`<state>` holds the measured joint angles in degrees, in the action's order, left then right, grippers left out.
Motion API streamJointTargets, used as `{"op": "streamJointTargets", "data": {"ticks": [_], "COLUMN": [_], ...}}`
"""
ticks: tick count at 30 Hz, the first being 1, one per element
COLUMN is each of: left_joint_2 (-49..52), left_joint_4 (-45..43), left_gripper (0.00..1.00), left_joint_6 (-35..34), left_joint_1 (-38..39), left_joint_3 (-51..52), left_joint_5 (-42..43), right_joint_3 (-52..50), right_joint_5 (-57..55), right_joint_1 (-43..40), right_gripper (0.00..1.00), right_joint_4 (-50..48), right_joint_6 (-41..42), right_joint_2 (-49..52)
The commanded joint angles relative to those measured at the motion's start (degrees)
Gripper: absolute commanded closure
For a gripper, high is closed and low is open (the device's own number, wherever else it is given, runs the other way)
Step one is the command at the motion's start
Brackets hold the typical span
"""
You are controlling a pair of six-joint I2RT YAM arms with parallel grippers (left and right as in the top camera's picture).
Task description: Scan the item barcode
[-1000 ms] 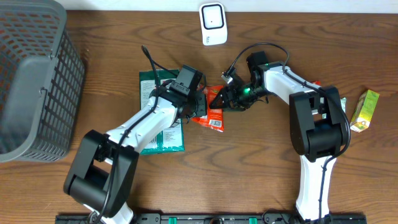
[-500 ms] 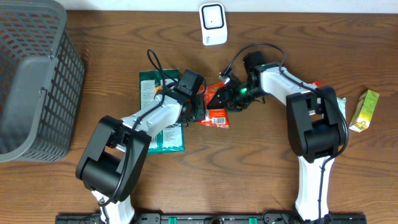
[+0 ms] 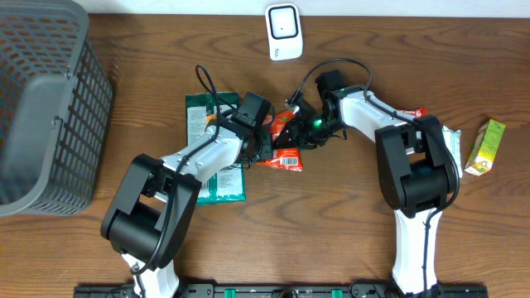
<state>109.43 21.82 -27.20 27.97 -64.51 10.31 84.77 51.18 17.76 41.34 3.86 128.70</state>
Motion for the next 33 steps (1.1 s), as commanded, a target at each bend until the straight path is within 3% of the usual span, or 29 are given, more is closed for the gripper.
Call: {"op": "streamJointTargets", "data": {"ticks": [1,11,17,20,21,23,24,28,30,32,33], "left_joint_2": [0.0,-14.1,-25.5,-30.3,-32.0,-35.1,-37.5,-42.8,-44.6,-44.9,-44.8], "left_joint_4": [0.4,1.7,11.5,16.6,18.1,20.5,22.0,24.5,25.2,26.4,27.1], "left_gripper": [0.86,0.78,0.74,0.74,0.74,0.74,0.74,0.73,0.66,0.62,0.61], "left_joint_6": [-0.5,0.4,0.8,0.9,1.1,1.6,1.7,1.8,3.7,3.7,3.6], "left_joint_1": [0.0,-0.2,-3.7,-7.3,-8.6,-11.0,-12.8,-15.5,-15.5,-15.5,-15.5], "left_joint_3": [0.5,-0.2,-2.7,-4.1,-4.5,-5.0,-5.0,-5.0,-5.0,-5.0,-5.0], "left_joint_5": [-1.2,-5.9,-7.0,-7.0,-7.0,-7.0,-6.9,-4.8,-2.9,-2.9,-2.9], "right_joint_3": [-0.9,-0.2,0.6,0.6,0.6,0.6,0.6,0.6,0.6,0.6,0.6], "right_joint_5": [-4.4,-5.0,-20.4,-22.2,-22.7,-22.7,-22.6,-21.1,-19.6,-20.0,-22.0], "right_joint_1": [0.7,0.2,0.6,0.7,0.7,0.7,0.7,0.7,0.6,0.3,0.3], "right_gripper": [0.66,0.75,0.79,0.88,0.88,0.75,0.75,0.81,0.89,0.82,0.73], "right_joint_4": [0.2,0.4,2.3,0.5,-0.1,-1.4,-1.8,-3.7,-3.7,-3.1,-2.0], "right_joint_6": [-1.0,-3.2,-3.3,-3.3,-3.3,-3.3,-3.2,3.5,8.0,8.9,8.2], "right_joint_2": [-0.1,-4.2,-13.6,-19.3,-21.4,-24.9,-27.1,-32.1,-34.0,-34.6,-34.6]}}
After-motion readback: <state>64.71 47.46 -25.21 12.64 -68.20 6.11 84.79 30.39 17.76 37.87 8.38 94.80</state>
